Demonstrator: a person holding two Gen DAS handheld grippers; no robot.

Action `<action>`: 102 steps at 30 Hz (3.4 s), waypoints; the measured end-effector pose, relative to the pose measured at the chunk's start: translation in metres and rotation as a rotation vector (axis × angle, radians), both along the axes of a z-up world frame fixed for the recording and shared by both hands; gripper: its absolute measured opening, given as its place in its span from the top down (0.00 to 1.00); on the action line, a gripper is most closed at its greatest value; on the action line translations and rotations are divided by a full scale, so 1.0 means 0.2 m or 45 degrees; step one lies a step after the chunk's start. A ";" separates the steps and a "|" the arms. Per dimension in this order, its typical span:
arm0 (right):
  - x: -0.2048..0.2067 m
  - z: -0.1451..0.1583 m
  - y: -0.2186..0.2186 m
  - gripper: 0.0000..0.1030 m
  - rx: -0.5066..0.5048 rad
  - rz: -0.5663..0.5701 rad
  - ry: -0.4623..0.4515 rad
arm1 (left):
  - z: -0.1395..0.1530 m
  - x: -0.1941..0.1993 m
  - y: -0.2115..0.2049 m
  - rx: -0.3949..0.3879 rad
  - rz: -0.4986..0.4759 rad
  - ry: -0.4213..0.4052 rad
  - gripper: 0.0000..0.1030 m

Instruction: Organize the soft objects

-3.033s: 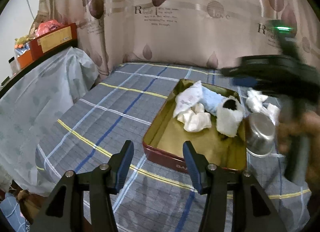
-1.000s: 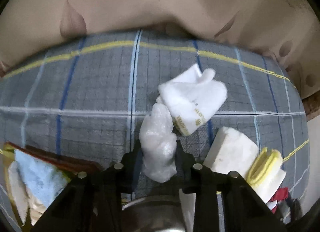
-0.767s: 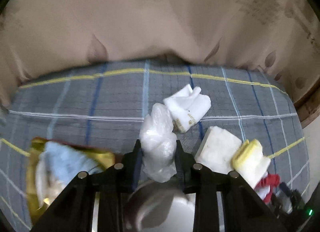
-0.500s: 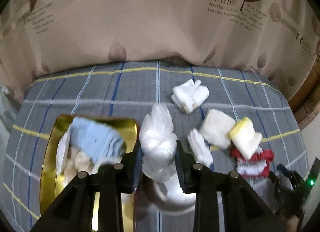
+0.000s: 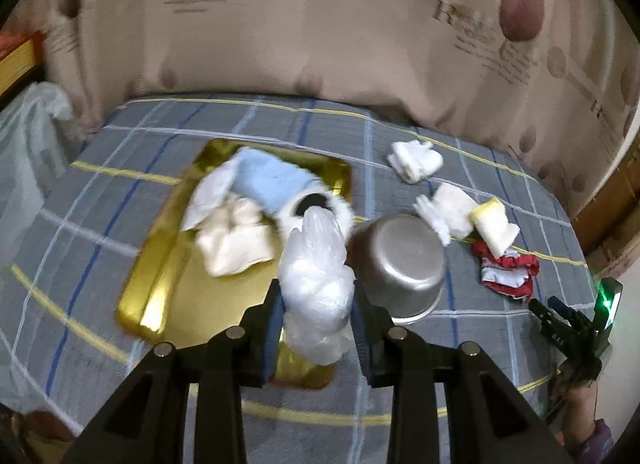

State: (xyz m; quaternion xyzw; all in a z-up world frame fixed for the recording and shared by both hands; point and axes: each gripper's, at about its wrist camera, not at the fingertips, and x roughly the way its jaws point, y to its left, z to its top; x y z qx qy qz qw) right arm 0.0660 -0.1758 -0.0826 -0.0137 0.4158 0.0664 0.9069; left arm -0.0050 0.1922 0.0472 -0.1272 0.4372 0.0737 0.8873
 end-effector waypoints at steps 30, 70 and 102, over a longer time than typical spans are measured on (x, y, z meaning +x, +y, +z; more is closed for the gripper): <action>-0.06 0.07 0.06 0.29 0.043 0.079 -0.074 | -0.09 -0.15 0.18 -0.068 0.103 -0.058 0.68; -0.38 0.42 0.32 0.86 0.186 0.513 -0.195 | -0.14 -0.13 0.22 -0.118 0.109 -0.028 0.67; -0.50 0.36 0.51 0.86 0.225 0.625 -0.155 | -0.35 0.17 0.14 -0.004 0.008 0.094 0.60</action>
